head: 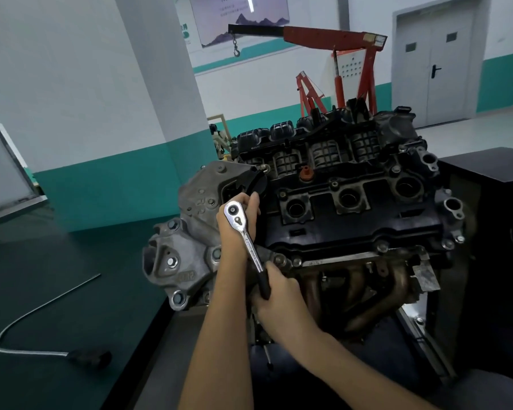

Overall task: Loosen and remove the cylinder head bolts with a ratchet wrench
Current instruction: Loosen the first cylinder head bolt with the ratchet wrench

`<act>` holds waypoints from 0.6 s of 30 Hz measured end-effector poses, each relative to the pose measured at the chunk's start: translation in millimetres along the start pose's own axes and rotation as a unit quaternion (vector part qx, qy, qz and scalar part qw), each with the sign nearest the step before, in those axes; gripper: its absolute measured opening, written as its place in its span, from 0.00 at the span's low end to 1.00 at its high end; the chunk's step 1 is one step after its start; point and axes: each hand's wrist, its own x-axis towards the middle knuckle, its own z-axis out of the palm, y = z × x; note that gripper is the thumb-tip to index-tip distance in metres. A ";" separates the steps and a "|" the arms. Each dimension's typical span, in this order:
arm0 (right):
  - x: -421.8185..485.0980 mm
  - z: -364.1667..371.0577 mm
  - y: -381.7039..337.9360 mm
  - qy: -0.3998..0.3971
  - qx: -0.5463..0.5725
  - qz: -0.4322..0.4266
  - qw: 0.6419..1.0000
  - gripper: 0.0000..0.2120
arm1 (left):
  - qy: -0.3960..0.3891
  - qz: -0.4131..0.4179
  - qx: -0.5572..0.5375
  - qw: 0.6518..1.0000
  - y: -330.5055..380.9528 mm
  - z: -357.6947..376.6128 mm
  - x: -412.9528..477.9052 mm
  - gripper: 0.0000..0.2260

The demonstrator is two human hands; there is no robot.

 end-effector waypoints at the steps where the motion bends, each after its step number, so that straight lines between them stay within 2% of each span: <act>1: 2.1 -2.0 0.9 -0.003 -0.009 -0.001 1.000 0.08 | -0.005 0.001 -0.004 1.000 0.1 -0.5 -0.2 0.17; 4: 14.7 -37.9 4.8 -0.062 -0.080 -0.039 0.994 0.10 | -0.033 -0.001 -0.022 0.999 -0.4 -2.2 -0.7 0.17; 6: 33.8 -78.1 2.0 -0.111 -0.164 -0.082 0.977 0.09 | -0.059 0.005 -0.033 0.998 -1.2 -4.2 -0.3 0.18; 7: 49.2 -99.5 -3.1 -0.125 -0.238 -0.101 0.958 0.09 | -0.069 0.006 -0.035 0.997 -0.7 -5.1 0.0 0.18; 9: 84.4 -138.2 -19.9 -0.127 -0.405 -0.147 0.893 0.09 | -0.077 -0.002 -0.042 0.996 1.8 -6.0 1.1 0.18; 10: 98.9 -150.8 -30.6 -0.121 -0.456 -0.173 0.865 0.08 | -0.075 -0.004 -0.047 0.996 3.2 -6.0 0.6 0.18; 12: 115.2 -156.9 -44.9 -0.110 -0.484 -0.213 0.841 0.06 | -0.054 -0.006 -0.063 0.997 5.3 -5.4 -0.8 0.19; 15: 95.3 -138.0 -37.0 -0.078 -0.461 -0.187 0.864 0.08 | -0.017 -0.013 -0.080 0.997 4.1 -3.7 -2.7 0.19; 18: 52.7 -105.4 -7.8 -0.058 -0.333 -0.093 0.937 0.08 | -0.008 0.000 -0.051 0.999 4.0 0.2 -1.9 0.19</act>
